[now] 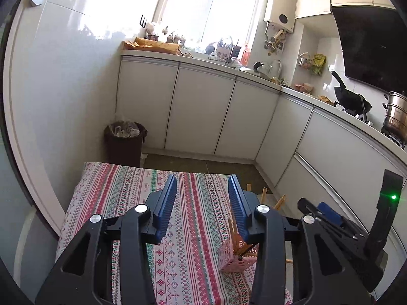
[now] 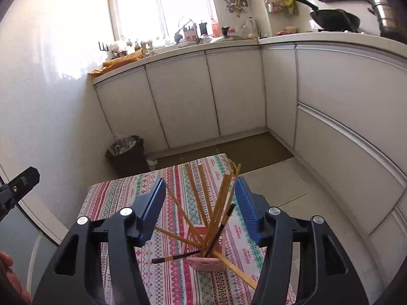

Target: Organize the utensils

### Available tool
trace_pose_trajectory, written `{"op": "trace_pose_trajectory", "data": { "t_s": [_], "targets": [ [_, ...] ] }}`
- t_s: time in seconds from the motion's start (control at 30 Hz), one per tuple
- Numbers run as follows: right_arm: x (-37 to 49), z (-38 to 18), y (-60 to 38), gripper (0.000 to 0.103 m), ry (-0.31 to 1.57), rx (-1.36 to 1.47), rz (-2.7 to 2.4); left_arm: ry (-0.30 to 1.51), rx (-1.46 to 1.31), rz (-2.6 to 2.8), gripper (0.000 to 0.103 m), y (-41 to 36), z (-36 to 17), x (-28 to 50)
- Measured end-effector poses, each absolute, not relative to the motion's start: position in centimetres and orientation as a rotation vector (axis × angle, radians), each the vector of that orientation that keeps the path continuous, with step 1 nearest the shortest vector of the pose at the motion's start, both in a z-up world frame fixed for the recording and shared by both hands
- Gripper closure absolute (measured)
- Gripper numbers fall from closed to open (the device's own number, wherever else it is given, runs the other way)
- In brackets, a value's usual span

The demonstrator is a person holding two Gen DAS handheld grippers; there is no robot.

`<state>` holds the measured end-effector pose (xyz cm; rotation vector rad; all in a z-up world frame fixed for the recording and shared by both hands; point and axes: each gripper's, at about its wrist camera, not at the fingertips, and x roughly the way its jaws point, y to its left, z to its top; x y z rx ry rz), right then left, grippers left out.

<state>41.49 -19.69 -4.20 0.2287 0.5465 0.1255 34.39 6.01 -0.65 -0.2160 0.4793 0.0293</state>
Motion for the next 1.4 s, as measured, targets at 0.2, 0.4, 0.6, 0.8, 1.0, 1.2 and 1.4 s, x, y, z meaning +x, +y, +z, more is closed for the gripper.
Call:
{"op": "trace_pose_trajectory", "data": {
  "t_s": [0.2,0.4,0.6,0.8,1.0,1.2,1.4],
  "targets": [
    [36.6,-1.4,-21.9,0.021,0.491,0.234,0.018,0.459,-0.200,0.071,0.035,5.3,1.0,31.1],
    [30.5,1.8,-23.3,0.007,0.468,0.258,-0.014,0.445,-0.163,0.083,0.016,3.0,3.1,26.5],
    [24.5,4.0,-23.9,0.007,0.468,0.220,-0.084,0.429,-0.093,0.098,0.007,0.4,5.4,20.7],
    [18.2,5.0,-25.3,0.006,0.467,0.258,-0.123,0.428,-0.082,0.087,0.007,-1.1,6.9,14.7],
    [12.8,6.0,-25.2,0.007,0.487,0.228,-0.133,0.429,-0.093,0.115,0.007,-1.4,7.8,9.9],
    [7.7,7.3,-25.4,0.007,0.447,0.238,-0.164,0.399,-0.105,0.135,0.007,-1.2,9.1,6.1],
    [4.7,8.7,-25.2,0.007,0.424,0.238,-0.141,0.378,-0.084,0.129,0.007,-1.7,10.1,4.0]
  ]
}}
